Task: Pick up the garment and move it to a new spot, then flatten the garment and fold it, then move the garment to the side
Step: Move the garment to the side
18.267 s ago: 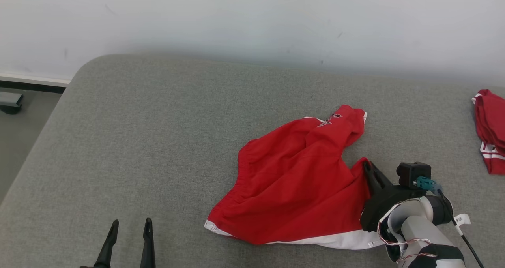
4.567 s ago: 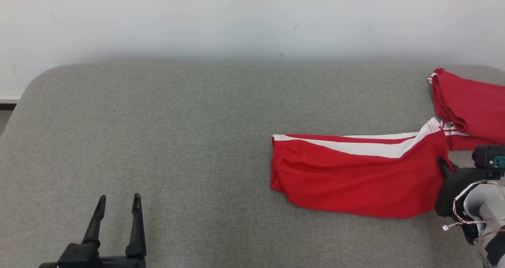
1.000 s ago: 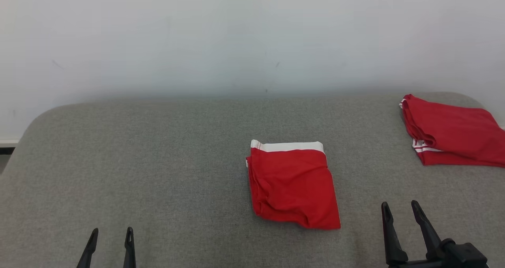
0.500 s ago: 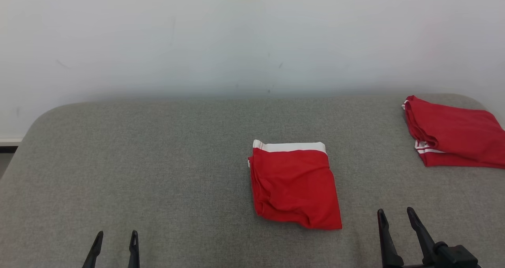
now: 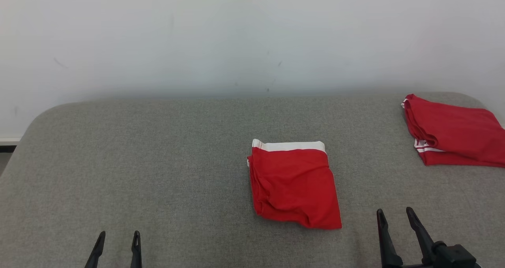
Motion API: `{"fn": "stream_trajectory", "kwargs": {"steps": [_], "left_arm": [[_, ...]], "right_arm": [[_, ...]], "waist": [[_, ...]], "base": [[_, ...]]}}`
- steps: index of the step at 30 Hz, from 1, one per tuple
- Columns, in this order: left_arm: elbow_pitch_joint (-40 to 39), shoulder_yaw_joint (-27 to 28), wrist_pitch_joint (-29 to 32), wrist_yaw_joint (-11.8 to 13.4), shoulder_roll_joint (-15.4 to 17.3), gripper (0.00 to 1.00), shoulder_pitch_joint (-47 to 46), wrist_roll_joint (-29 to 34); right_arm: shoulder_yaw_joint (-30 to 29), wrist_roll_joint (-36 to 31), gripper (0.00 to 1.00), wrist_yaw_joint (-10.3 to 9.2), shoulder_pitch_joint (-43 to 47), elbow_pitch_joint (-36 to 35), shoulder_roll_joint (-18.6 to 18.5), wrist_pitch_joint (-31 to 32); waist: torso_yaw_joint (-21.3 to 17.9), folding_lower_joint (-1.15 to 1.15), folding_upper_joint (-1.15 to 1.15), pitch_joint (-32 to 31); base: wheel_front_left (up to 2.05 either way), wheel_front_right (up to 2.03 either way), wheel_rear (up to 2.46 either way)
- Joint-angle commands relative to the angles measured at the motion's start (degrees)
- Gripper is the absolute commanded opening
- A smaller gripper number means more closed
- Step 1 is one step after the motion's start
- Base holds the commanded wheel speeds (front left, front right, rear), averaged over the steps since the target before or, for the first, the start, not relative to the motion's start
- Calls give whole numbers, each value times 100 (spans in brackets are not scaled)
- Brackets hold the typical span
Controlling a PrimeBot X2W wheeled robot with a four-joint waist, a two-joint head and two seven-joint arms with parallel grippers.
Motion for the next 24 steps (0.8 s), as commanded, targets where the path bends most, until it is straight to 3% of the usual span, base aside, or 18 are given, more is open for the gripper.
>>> {"fn": "stream_trajectory", "kwargs": {"steps": [1, 17, 24], "left_arm": [[-34, 3, -17, 36, -3, 100, 82, 0], [-8, -150, -17, 81, -29, 100, -73, 33], [60, -241, -17, 58, 25, 100, -234, 11]], "right_arm": [[18, -59, 100, -17, -34, 21, 16, -24], [402, 102, 100, -17, -1380, 406, -240, 84], [417, 10, 100, -17, -2354, 1363, -351, 624]], "waist": [[2, 0, 0, 0], [196, 0, 0, 147], [460, 0, 0, 331]], "base": [[0, 0, 0], [0, 0, 0], [0, 0, 0]]}}
